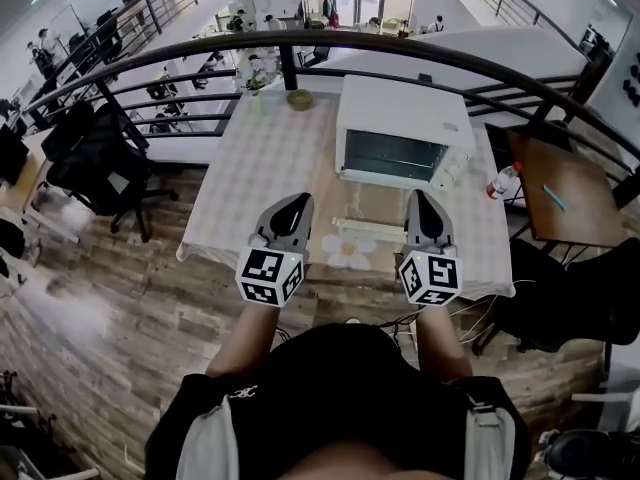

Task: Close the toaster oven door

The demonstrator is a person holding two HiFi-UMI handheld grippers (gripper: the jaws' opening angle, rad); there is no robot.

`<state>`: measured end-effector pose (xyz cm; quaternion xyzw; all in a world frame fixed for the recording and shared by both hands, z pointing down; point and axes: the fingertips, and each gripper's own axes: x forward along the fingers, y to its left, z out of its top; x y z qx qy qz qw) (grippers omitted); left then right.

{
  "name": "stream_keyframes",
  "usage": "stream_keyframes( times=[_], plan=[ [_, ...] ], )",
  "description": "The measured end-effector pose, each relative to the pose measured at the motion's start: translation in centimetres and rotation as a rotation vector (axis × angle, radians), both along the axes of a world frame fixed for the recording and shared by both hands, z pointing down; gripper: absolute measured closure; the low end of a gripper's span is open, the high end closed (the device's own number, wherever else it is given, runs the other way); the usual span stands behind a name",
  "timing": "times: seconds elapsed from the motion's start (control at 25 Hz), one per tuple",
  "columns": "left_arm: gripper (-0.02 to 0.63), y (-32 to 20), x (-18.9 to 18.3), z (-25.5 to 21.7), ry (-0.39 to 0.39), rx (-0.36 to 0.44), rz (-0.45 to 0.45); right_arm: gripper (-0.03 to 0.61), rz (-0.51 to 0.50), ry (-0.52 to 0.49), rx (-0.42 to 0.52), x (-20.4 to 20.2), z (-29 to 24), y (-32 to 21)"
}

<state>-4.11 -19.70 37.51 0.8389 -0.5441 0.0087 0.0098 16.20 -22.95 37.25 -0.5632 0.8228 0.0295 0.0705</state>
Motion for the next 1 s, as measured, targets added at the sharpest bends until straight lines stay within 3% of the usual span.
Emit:
stream_keyframes(
  times=[0.24, 0.52, 0.88, 1.0],
  plan=[
    [0.594, -5.8, 1.6, 0.7, -0.02, -0.032, -0.005, 0.586, -0.024, -0.002, -0.036, 1.1, 1.3, -6.0],
    [0.594, -9.2, 1.2, 1.7, -0.016, -0.06, 0.047, 0.586, -0.047, 0.046, -0.029, -0.3, 1.7, -8.1],
    [0.594, -11.0, -3.1, 2.9, 0.026, -0.095, 0.127, 0.586, -0.064, 0.246, -0.069, -4.9, 4.3, -7.8],
    [0.592, -10.6, -4.3, 3.3, 0.04, -0.099, 0.138, 0.559, -0.119, 0.403, -0.074, -6.9, 6.5, -6.7]
  ],
)
